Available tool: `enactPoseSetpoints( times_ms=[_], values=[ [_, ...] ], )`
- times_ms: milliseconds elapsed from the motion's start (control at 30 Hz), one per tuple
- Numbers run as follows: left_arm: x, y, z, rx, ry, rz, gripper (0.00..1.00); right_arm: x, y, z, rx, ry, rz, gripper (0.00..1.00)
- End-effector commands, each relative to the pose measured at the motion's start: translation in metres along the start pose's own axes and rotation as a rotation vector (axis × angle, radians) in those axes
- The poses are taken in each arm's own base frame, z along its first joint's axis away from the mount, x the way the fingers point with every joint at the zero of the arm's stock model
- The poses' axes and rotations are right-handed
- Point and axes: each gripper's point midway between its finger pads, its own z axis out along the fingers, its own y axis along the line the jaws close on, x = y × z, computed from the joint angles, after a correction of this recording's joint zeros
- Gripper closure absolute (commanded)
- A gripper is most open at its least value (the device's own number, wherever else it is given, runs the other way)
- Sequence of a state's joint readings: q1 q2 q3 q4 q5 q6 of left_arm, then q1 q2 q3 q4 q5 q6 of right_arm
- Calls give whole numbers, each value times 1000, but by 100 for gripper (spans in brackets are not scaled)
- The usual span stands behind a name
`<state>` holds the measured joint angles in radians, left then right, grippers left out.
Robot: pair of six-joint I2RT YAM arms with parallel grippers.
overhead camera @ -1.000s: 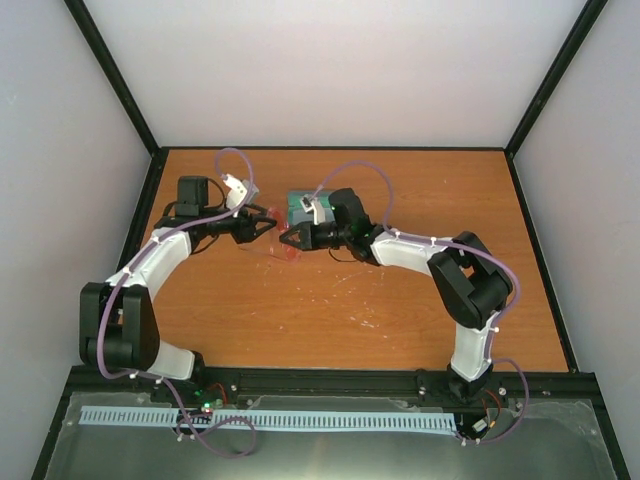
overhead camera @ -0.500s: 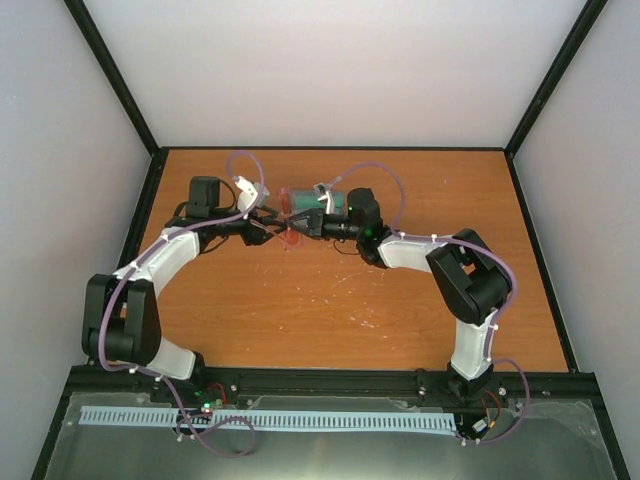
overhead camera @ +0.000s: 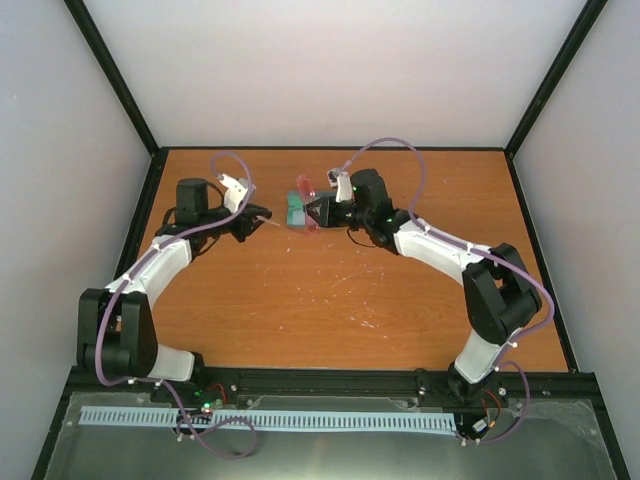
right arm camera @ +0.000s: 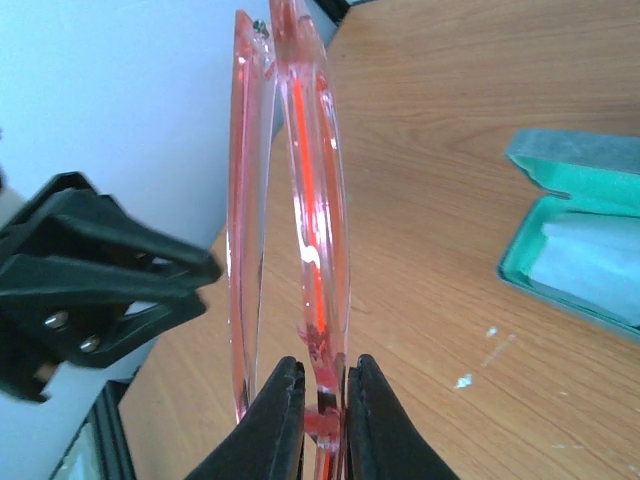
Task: Organize the sunglasses
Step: Fold the sunglasses.
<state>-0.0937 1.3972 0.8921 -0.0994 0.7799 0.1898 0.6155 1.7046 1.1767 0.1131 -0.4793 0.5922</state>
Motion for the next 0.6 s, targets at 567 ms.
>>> enactPoseSetpoints(
  times_ms=[567],
  values=[
    [41, -59, -10, 196, 57, 88, 82, -44, 10, 4, -186, 64, -40, 93]
  ],
)
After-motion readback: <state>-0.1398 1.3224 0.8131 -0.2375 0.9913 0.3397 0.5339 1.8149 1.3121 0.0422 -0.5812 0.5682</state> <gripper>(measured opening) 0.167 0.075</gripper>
